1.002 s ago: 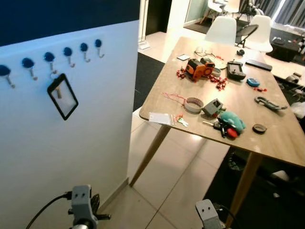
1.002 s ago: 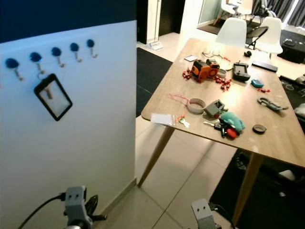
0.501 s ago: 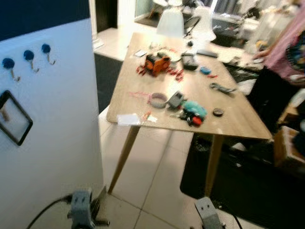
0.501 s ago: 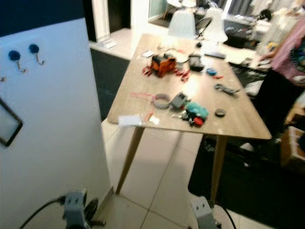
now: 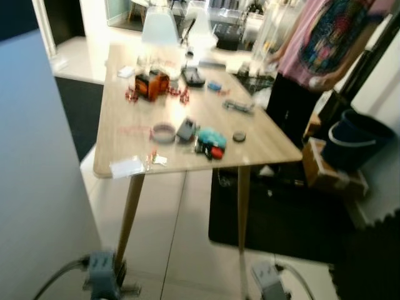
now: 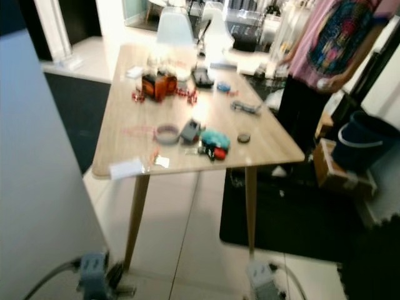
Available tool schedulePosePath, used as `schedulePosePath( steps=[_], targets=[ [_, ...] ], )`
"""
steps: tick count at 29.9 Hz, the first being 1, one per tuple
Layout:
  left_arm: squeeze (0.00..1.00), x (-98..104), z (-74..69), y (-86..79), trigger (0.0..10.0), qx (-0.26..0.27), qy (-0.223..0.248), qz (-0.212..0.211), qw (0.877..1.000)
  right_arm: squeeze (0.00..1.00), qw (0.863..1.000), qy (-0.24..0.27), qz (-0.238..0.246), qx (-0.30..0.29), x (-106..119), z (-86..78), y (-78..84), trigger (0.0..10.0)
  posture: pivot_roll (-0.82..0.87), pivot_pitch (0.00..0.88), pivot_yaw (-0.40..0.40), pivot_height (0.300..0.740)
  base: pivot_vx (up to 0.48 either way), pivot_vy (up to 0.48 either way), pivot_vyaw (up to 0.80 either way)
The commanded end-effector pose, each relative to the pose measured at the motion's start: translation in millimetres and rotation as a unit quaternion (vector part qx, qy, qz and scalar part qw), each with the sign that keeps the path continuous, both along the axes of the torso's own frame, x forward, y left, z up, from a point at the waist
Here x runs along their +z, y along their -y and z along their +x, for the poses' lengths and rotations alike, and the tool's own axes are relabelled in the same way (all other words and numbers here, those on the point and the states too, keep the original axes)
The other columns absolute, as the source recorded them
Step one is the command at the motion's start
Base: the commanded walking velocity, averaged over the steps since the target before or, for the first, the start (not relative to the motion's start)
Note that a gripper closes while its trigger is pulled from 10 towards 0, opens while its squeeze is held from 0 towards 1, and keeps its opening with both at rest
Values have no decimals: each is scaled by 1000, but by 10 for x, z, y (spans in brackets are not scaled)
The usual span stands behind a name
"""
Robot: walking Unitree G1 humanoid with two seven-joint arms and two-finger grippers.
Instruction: Hang keys on a hook
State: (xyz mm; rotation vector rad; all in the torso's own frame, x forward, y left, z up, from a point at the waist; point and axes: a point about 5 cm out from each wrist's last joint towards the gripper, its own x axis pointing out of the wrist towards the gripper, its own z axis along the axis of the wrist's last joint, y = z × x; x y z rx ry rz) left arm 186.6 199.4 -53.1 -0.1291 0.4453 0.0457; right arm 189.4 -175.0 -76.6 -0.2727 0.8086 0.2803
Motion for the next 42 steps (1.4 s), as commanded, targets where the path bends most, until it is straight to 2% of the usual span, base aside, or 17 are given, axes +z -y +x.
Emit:
schedulePosePath(
  steps=[1,12,24,31,34,42],
  targets=[
    [0,-28,-30,9,10000,8,-8,-4,1000,0,1000,5,-6,3,19,25,36,10000,48,49,-71,740,0,0,0],
    [0,-25,-11,-13,10000,29,-11,-1,1000,0,1000,8,-5,9,28,37,34,10000,48,53,-74,740,0,0,0],
    [0,-20,7,-12,10000,31,-13,6,999,0,1000,10,-4,11,30,37,32,10000,49,59,-72,740,0,-460,0],
    [0,-29,28,-42,10000,47,-25,8,999,0,1000,11,-4,10,32,41,32,10000,50,59,-71,740,0,0,0],
    [0,-38,45,-84,10000,60,-39,27,997,0,1000,12,-4,10,37,51,33,10000,48,61,-70,740,0,0,0],
    [0,-35,56,-75,10000,56,-39,36,997,0,1000,12,-6,11,42,60,39,10000,50,64,-73,740,0,0,0]
  ],
)
